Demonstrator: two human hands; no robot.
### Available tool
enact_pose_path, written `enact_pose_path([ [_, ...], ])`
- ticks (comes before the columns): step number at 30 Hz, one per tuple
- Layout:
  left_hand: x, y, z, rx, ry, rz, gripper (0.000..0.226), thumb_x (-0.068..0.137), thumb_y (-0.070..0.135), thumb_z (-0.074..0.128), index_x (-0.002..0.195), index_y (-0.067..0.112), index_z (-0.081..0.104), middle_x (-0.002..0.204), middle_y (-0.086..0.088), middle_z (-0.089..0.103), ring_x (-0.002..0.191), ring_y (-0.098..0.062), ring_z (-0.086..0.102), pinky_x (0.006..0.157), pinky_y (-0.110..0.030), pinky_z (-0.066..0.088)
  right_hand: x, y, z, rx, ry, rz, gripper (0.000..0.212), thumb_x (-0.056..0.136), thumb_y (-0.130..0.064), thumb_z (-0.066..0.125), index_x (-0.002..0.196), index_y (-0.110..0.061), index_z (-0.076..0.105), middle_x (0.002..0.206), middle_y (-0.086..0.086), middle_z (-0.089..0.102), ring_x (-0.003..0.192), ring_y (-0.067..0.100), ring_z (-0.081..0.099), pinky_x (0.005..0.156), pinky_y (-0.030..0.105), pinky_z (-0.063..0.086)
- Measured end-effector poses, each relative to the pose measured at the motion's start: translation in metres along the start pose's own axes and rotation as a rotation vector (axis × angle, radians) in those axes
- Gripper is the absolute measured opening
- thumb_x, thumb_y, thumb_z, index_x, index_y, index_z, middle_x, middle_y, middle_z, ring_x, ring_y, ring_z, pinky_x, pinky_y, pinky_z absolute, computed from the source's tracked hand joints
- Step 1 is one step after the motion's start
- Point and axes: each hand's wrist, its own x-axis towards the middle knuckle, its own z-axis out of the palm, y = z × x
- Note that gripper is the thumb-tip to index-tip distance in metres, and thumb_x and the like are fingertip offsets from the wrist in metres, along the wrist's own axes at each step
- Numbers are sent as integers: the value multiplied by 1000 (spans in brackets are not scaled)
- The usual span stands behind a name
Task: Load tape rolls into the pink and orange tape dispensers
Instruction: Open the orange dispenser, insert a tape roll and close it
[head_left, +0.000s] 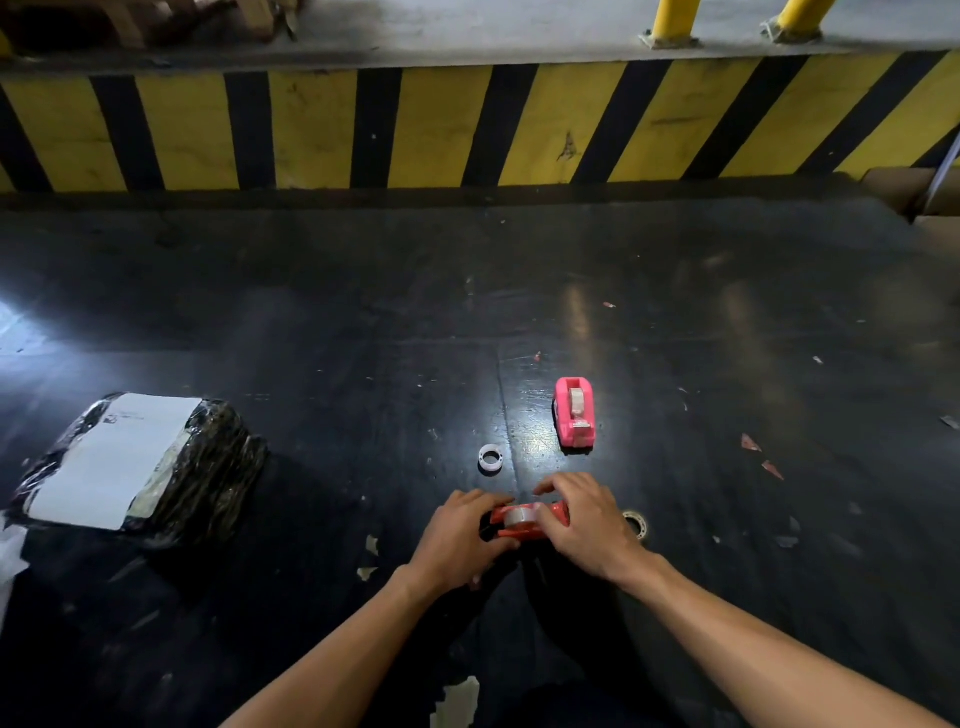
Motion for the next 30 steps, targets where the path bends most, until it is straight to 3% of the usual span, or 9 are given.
enact_pose_path([
  [3, -1, 3, 2, -63, 37, 4, 47, 80, 52, 70, 122, 32, 64, 110, 10, 69, 101, -13, 56, 87, -28, 47, 1, -17, 7, -109, 154, -8, 29, 84, -51, 51, 93, -27, 65, 96, -10, 68, 98, 15, 56, 85, 33, 39],
  [7, -5, 4, 2, -145, 65, -1, 36, 82, 40, 70, 118, 36, 68, 107, 12, 72, 99, -10, 60, 87, -28, 48, -3, -29, 18, -146, 173, 44, 29, 80, -53, 58, 89, -27, 67, 93, -7, 68, 95, 17, 56, 84, 36, 40],
  [12, -7, 3, 4, -191, 93, -3, 40, 80, 39, 67, 119, 36, 68, 101, 11, 74, 92, -11, 61, 85, -32, 51, -2, -31, 26, 89, 148, 72, 12, 81, -27, 66, 92, -22, 65, 93, -4, 67, 97, 19, 55, 85, 30, 42],
  [18, -12, 0, 10, -159, 142, 37, 46, 82, 40, 72, 126, 43, 58, 117, 20, 71, 100, 0, 59, 90, -20, 47, -3, -29, 25, 202, 110, 61, 17, 82, -10, 62, 93, -21, 70, 92, 0, 69, 95, 19, 57, 85, 25, 43],
  [21, -12, -3, 13, -128, 143, 48, 53, 82, 52, 68, 132, 41, 57, 126, 20, 68, 111, -3, 61, 97, -30, 51, -7, -17, 14, 176, 140, 89, 22, 81, -7, 62, 91, -23, 74, 88, 4, 69, 92, 22, 58, 82, 23, 39],
  [24, -11, -4, 14, -104, 146, 55, 53, 83, 52, 69, 133, 38, 59, 128, 17, 68, 113, -5, 62, 98, -31, 51, -12, -2, -1, 150, 143, 123, 25, 80, -1, 63, 89, -19, 77, 84, 7, 67, 89, 23, 57, 80, 21, 36],
  [30, -10, -5, 12, -85, 146, 59, 52, 84, 48, 71, 133, 36, 60, 130, 15, 67, 116, -5, 61, 100, -27, 48, -16, 3, -10, 144, 203, 155, 23, 80, 0, 61, 88, -20, 71, 78, -7, 61, 80, 16, 57, 73, 23, 36],
])
